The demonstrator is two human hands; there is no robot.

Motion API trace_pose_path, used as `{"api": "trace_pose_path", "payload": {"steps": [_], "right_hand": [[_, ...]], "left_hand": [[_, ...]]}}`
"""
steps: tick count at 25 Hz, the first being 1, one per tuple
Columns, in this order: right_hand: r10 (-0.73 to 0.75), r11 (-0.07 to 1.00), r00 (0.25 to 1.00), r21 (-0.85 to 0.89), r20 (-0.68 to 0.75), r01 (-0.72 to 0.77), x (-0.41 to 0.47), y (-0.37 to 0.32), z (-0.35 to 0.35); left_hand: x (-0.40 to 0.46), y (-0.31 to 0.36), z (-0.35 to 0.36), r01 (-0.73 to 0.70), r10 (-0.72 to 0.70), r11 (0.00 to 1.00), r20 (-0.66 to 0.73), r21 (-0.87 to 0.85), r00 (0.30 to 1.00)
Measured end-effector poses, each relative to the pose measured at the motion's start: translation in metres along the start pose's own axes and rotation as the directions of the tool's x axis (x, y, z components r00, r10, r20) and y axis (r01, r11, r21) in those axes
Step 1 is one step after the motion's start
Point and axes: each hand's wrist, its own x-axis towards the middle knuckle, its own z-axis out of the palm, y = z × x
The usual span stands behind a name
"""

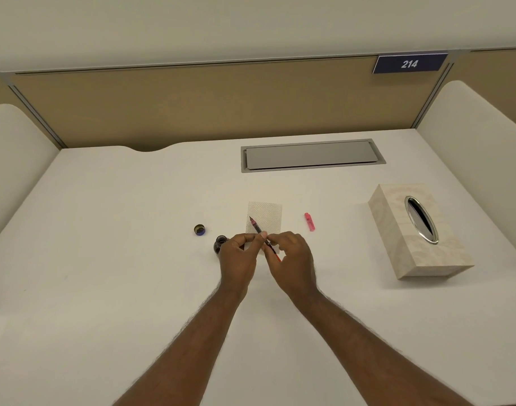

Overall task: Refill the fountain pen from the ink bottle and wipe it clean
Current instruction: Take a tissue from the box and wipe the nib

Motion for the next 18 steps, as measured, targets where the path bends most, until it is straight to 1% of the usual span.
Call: {"api": "trace_pose_path", "payload": {"steps": [2, 6, 10, 12, 15, 18], "right_hand": [[0.026, 0.998, 1.0, 0.053, 0.013, -0.027, 0.001, -0.001, 0.0], [0.155, 0.978, 0.988, 0.141, 0.021, -0.156, 0.003, 0.002, -0.001], [0.166, 0.975, 0.986, 0.142, 0.034, -0.169, 0.0, 0.002, -0.001], [0.177, 0.973, 0.983, 0.144, 0.036, -0.181, 0.0, 0.003, -0.001], [0.148, 0.981, 0.988, 0.123, 0.042, -0.153, 0.002, 0.005, -0.002], [0.129, 0.985, 0.991, 0.111, 0.046, -0.134, 0.003, 0.008, -0.003]], "left_hand": [[-0.001, 0.001, 0.0, -0.005, 0.005, 0.999, 0.012, -0.033, 1.0], [0.004, 0.0, -0.003, 0.003, -0.004, 0.995, -0.015, -0.103, 1.0], [0.013, -0.01, -0.006, -0.032, 0.03, 0.994, -0.019, -0.109, 0.999], [0.015, -0.012, -0.006, 0.0, -0.003, 0.99, -0.02, -0.143, 1.0], [0.017, -0.012, -0.004, 0.08, -0.074, 0.971, 0.035, -0.227, 0.997], [0.02, -0.015, -0.003, 0.095, -0.057, 0.956, 0.14, -0.278, 0.988]]}}
